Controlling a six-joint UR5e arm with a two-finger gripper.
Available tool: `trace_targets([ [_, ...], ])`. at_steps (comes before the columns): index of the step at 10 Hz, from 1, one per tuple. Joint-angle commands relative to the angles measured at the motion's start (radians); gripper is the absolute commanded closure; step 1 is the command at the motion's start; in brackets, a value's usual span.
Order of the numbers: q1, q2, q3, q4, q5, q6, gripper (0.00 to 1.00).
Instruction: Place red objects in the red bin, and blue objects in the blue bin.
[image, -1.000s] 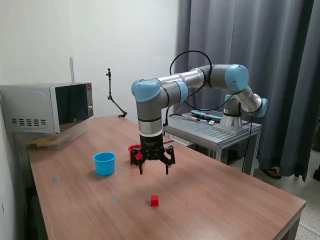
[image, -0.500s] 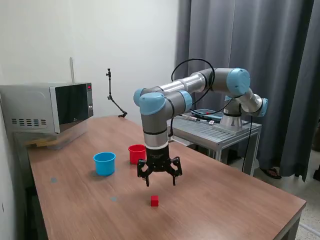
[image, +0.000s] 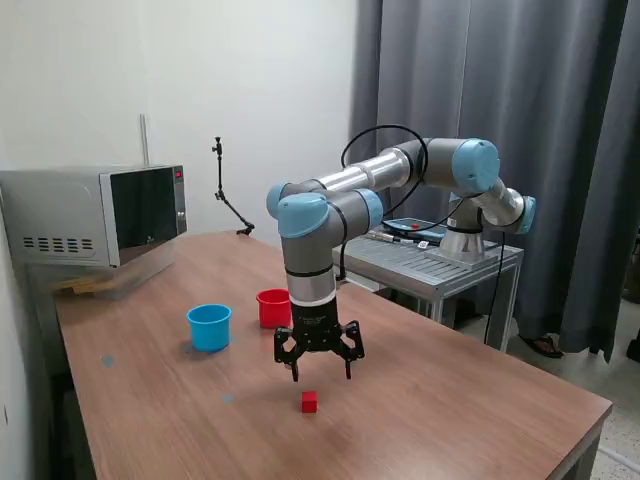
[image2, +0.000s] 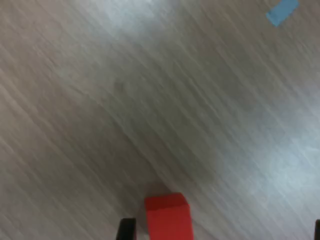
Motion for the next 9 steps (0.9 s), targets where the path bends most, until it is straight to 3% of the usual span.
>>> trace_targets([
  [1,-0.009,0.002,0.000,-0.022,0.001,0.000,0.00],
  [3,-0.010,0.007,-0.001,-0.038,0.002,0.002,0.00],
  [5,-0.010,0.025,-0.020,-0.048,0.054,-0.001,0.00],
  [9,-0.007,0.045,-0.029,-0.044,0.056,0.004,0.00],
])
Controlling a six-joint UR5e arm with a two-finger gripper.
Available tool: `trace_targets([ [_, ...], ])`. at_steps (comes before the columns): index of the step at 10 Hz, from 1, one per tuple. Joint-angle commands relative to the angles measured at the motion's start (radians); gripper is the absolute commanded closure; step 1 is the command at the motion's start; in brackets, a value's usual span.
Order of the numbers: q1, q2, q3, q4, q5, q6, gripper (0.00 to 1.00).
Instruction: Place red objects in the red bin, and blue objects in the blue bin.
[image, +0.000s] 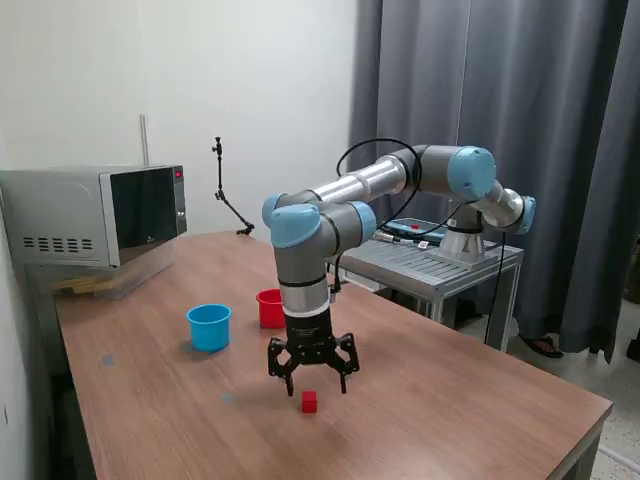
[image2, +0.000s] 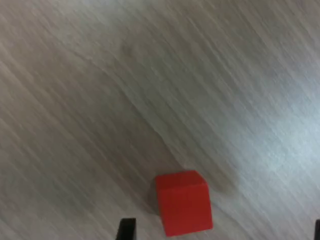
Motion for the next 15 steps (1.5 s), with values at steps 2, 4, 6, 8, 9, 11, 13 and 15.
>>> trace_targets([
  [2,0.001,0.005,0.002,0.006,0.002,0.001,0.00],
  [4,0.004,0.013,0.005,0.007,0.002,0.003,0.00],
  [6,0.004,0.016,0.008,0.007,0.002,0.003,0.00],
  [8,0.004,0.017,0.008,0.007,0.002,0.003,0.00],
  [9,0.004,0.017,0.008,0.007,0.002,0.003,0.00],
  [11,0.004,0.022,0.009,0.003,0.002,0.003,0.00],
  [13,0.004,0.030,0.008,-0.002,0.002,0.003,0.00],
  [15,0.004,0.030,0.009,-0.002,0.002,0.003,0.00],
])
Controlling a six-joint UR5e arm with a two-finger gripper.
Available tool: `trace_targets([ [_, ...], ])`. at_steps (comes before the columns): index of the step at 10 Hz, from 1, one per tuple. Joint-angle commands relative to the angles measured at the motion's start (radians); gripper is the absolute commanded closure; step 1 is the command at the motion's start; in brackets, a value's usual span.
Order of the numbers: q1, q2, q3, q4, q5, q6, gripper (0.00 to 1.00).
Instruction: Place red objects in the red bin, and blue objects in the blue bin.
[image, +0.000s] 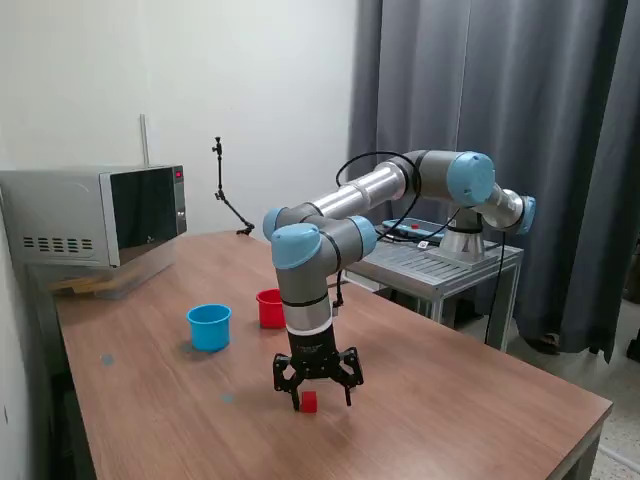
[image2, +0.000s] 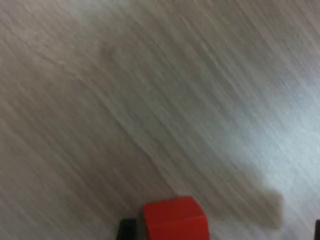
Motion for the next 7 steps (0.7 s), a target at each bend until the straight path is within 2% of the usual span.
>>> trace_targets([
  [1,0.000,0.001,0.001,-0.002,0.000,0.000,1.00],
  [7,-0.008,0.001,-0.002,-0.001,0.000,0.000,1.00],
])
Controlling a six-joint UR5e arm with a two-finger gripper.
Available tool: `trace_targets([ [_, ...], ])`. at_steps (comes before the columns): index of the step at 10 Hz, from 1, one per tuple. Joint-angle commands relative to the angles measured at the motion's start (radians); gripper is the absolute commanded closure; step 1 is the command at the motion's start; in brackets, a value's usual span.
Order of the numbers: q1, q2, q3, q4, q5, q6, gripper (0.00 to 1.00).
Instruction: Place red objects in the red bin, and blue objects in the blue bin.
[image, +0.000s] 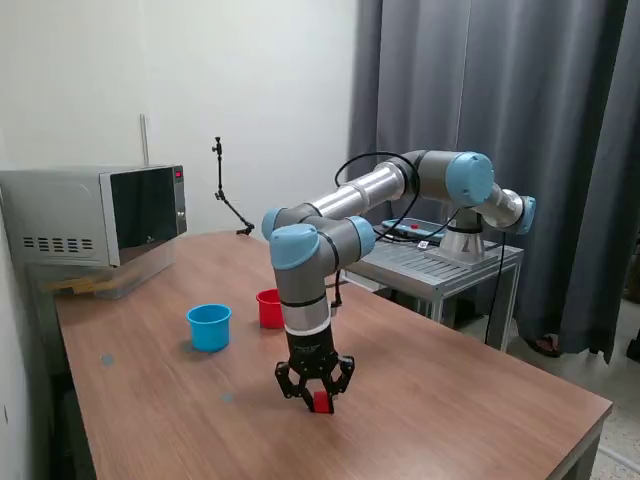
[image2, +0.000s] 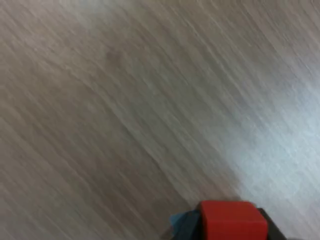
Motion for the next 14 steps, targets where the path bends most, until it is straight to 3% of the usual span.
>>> trace_targets([
  [1,-0.003,0.000,-0.002,0.000,0.000,0.000,1.00],
  [4,-0.016,-0.023,0.024,0.000,-0.011,0.003,1.00],
  [8,-0.087,-0.142,0.139,0.008,-0.021,0.263,1.00],
  [12,-0.124,-0.274,0.248,0.012,-0.096,0.382,1.00],
  [14,-0.156,-0.337,0.298,0.032,-0.097,0.455,1.00],
])
